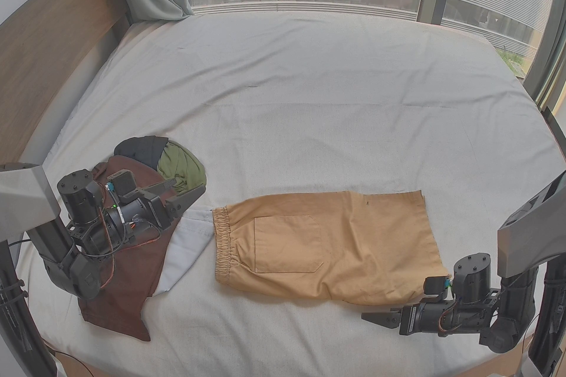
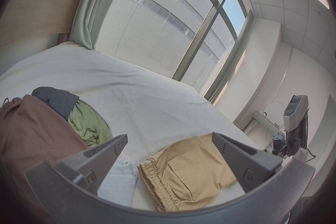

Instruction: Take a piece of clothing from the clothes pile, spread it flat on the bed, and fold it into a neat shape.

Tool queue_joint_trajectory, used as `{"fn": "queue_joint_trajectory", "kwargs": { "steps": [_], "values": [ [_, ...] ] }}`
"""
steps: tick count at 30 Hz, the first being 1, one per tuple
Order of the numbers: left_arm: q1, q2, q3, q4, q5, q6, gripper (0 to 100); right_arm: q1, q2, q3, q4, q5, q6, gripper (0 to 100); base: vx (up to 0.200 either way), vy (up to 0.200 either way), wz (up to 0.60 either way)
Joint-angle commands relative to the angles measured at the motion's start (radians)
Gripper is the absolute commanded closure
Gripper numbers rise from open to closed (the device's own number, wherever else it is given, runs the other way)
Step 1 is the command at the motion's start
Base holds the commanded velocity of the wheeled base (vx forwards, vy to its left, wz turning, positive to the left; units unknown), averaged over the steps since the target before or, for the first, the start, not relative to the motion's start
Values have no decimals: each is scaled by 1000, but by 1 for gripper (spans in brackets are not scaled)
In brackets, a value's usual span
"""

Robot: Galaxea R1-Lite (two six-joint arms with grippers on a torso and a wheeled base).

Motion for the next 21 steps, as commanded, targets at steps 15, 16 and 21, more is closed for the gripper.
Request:
{"fn": "queue_joint_trajectory", "kwargs": {
  "steps": [15, 16, 21],
  "values": [
    [-7, 2, 12, 0, 0, 5, 0, 17, -328, -21, 3, 34, 3, 0, 0, 0, 0],
    [-10, 2, 12, 0, 0, 5, 0, 15, -335, -22, 3, 34, 3, 0, 0, 0, 0],
    [-32, 2, 29, 0, 0, 3, 0, 9, -401, -51, 3, 34, 19, 0, 0, 0, 0]
  ]
}}
